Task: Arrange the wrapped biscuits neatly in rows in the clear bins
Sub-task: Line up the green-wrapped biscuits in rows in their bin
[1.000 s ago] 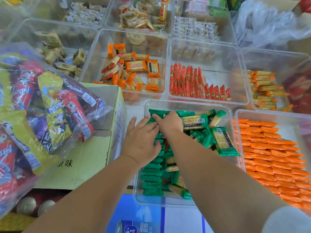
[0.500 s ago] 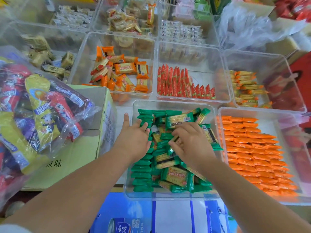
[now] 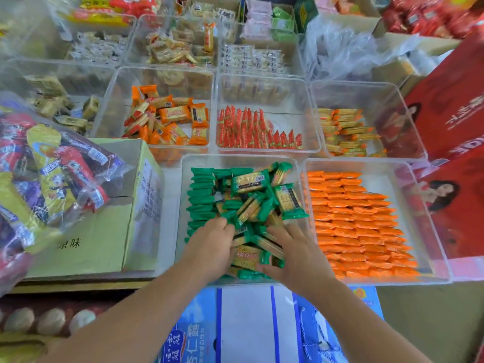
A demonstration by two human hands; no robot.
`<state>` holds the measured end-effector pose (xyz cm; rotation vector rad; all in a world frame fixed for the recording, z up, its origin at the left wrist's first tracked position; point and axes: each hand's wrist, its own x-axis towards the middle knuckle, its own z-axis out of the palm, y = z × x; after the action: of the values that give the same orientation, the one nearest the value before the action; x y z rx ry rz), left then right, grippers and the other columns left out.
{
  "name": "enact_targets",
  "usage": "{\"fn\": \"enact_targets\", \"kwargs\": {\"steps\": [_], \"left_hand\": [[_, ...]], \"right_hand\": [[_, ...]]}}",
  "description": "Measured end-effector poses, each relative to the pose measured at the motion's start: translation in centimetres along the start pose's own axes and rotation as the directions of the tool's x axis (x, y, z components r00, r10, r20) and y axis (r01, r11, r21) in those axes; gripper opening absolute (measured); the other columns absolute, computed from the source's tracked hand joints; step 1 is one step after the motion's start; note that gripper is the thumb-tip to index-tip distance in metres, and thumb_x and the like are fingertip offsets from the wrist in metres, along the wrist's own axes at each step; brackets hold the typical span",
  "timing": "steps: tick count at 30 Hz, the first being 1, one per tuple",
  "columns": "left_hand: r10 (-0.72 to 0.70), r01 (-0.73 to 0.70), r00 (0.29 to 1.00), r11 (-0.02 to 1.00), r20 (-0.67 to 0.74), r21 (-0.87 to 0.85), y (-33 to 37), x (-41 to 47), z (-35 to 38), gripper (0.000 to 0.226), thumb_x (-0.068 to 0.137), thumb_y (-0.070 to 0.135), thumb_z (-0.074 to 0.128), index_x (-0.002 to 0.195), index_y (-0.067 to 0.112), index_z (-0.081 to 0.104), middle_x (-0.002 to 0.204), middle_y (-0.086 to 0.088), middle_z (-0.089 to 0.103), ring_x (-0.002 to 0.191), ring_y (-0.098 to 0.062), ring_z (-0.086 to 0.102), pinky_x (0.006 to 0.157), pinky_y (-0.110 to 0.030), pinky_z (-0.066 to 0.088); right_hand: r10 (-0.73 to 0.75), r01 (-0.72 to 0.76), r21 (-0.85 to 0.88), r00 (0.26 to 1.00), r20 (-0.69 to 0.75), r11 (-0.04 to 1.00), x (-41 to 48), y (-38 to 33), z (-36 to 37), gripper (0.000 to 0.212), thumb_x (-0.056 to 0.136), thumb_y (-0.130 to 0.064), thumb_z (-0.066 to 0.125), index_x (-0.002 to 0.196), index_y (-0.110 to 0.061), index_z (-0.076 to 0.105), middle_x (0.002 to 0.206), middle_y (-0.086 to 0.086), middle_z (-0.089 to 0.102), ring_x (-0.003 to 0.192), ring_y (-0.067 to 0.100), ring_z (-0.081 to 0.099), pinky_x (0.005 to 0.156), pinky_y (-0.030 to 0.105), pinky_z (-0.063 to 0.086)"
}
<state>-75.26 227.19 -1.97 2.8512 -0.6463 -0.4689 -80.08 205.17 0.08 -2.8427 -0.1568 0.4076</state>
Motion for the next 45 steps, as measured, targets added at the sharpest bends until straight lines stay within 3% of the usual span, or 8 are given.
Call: {"fn": "enact_targets", "kwargs": {"steps": [4,9,15,19,28,37,41,45], "left_hand": [[-0.095,0.105,0.994,0.968,0.053,-0.229,1.9,-1.7,1.8,0.062,0.083,0.044,0.07,0.136,0.018,0.049,0.126,-0.001,0.051,0.113,-0.024,0.054,0.091,-0.04,0.051],[-0.233,0.218,0.972,0.877,0.017,-0.427,4.9,-2.1,2.7,0.048,0.078,0.048,0.076,0.112,0.02,0.059,0.113,0.005,0.044,0.098,-0.019,0.056,0.079,-0.033,0.05],[-0.393,0.453,0.888,0.832,0.238,-0.32,6.6,-1.9,3.2,0.074,0.08,0.065,0.061,0.144,0.036,0.039,0.135,-0.008,0.04,0.106,-0.03,0.059,0.087,-0.037,0.053],[-0.376,0.481,0.835,0.854,0.402,-0.201,7.1,-1.1,3.0,0.09,0.071,0.085,0.044,0.148,0.043,0.025,0.112,-0.001,0.064,0.094,-0.024,0.064,0.084,-0.037,0.056],[-0.336,0.536,0.813,0.752,0.476,-0.383,6.9,-0.1,2.6,0.099,0.071,0.064,0.076,0.153,0.042,0.025,0.085,0.029,0.05,0.074,0.004,0.052,0.058,-0.02,0.038],[-0.304,0.603,0.768,0.639,0.564,-0.476,7.7,3.1,4.0,0.118,0.061,0.052,0.091,0.157,0.027,0.026,0.143,0.007,0.052,0.128,-0.019,0.051,0.114,-0.04,0.039],[-0.399,0.606,0.777,0.686,0.488,-0.404,8.4,3.6,4.8,0.125,0.047,0.065,0.088,0.154,0.035,0.03,0.142,0.008,0.056,0.129,-0.02,0.054,0.11,-0.038,0.045],[-0.413,0.566,0.804,0.75,0.427,-0.341,8.3,3.6,4.9,0.093,0.057,0.056,0.09,0.138,0.035,0.051,0.125,0.009,0.066,0.113,-0.019,0.062,0.093,-0.03,0.051]], "right_hand": [[0.013,-0.034,0.164,0.992,0.123,0.986,-0.7,1.5,0.7,0.103,0.069,-0.068,0.073,0.152,-0.046,0.015,0.141,-0.007,0.047,0.126,0.019,0.05,0.099,0.035,0.048],[0.05,-0.088,0.322,0.991,0.125,0.943,-0.3,1.7,0.9,0.102,0.076,-0.055,0.075,0.152,-0.041,0.009,0.121,-0.007,0.056,0.104,0.015,0.059,0.078,0.032,0.055],[0.055,-0.07,0.189,0.995,0.082,0.979,-0.2,1.4,1.6,0.071,0.086,-0.048,0.068,0.142,-0.027,0.029,0.124,0.0,0.056,0.11,0.021,0.056,0.088,0.039,0.056],[0.014,-0.025,0.149,0.997,0.073,0.988,-0.6,1.6,2.1,0.075,0.091,-0.039,0.064,0.151,-0.026,0.019,0.132,0.005,0.051,0.119,0.025,0.05,0.095,0.04,0.049],[-0.015,0.0,0.19,0.997,0.081,0.982,-1.0,2.2,2.5,0.072,0.095,-0.034,0.061,0.152,-0.028,0.017,0.134,0.005,0.049,0.12,0.025,0.047,0.09,0.04,0.05],[0.042,-0.067,0.417,0.997,0.068,0.906,-0.4,3.1,1.5,0.068,0.097,-0.035,0.059,0.154,-0.031,0.023,0.133,0.0,0.057,0.108,0.019,0.061,0.083,0.033,0.056],[0.069,-0.087,0.571,0.996,0.052,0.817,-0.5,3.7,1.1,0.066,0.097,-0.037,0.061,0.154,-0.027,0.03,0.132,-0.003,0.061,0.108,0.014,0.061,0.081,0.024,0.054],[0.07,-0.094,0.635,0.996,0.064,0.767,-0.6,4.0,0.9,0.067,0.096,-0.04,0.063,0.154,-0.025,0.033,0.131,-0.007,0.06,0.107,0.008,0.06,0.081,0.021,0.055]]}}
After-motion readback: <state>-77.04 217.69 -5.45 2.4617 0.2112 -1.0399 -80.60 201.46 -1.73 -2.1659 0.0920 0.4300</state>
